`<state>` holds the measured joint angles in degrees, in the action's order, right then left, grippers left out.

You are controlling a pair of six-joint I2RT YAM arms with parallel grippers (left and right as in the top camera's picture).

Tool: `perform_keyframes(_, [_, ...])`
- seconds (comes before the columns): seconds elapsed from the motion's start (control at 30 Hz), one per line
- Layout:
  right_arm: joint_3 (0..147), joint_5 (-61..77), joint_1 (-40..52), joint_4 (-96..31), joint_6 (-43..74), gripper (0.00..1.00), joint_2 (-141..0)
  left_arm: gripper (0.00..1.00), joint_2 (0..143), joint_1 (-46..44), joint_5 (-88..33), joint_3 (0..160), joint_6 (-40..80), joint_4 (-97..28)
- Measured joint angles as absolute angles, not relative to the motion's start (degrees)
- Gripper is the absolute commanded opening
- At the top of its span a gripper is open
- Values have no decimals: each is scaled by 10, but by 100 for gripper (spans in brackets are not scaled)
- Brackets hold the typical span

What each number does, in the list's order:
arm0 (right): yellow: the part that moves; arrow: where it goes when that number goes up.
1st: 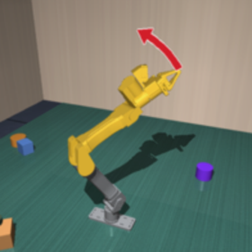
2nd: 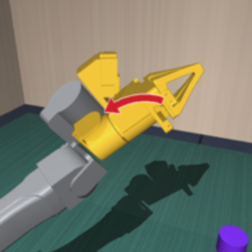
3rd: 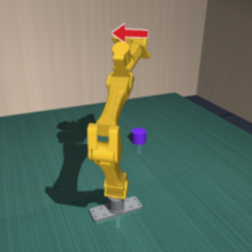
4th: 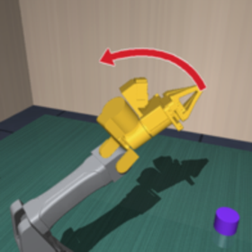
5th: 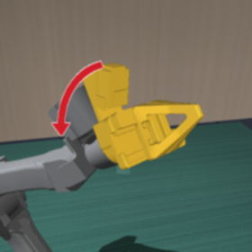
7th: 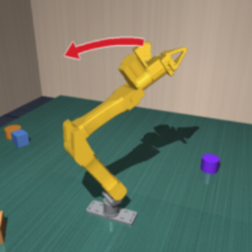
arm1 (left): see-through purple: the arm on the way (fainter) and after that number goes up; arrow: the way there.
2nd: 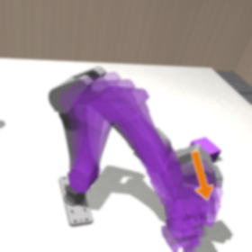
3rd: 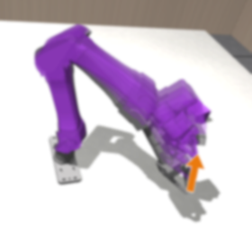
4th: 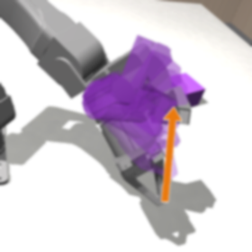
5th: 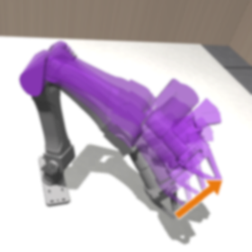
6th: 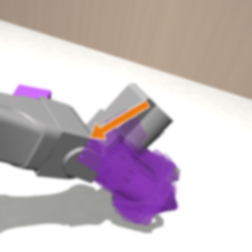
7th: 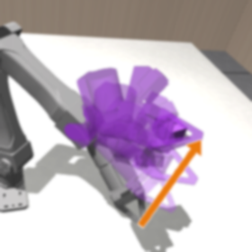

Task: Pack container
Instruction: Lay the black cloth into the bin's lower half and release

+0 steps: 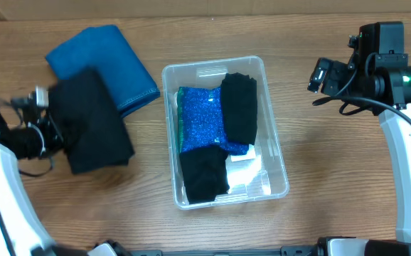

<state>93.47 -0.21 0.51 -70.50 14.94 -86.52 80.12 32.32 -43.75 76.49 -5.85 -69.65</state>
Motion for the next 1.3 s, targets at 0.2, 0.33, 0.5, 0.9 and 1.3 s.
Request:
perform_keyframes(0.2, [935, -55, -14, -722, 159, 100, -865, 4, 711, 87, -409, 832, 109, -587])
perform_keyframes(0.33, [935, -79, -128, -729, 173, 100, -865, 4, 715, -101, -294, 831, 219, -540])
perform_keyframes(0.5, [935, -67, -179, -729, 166, 100, -865, 4, 746, -274, -152, 828, 371, -498])
perform_keyframes(0.9, [935, -46, -176, -738, 150, 100, -865, 4, 901, -420, -79, 821, 624, -479])
perform_keyframes(1.3, [935, -42, -176, -738, 150, 100, -865, 72, 1012, -431, -136, 820, 642, -535])
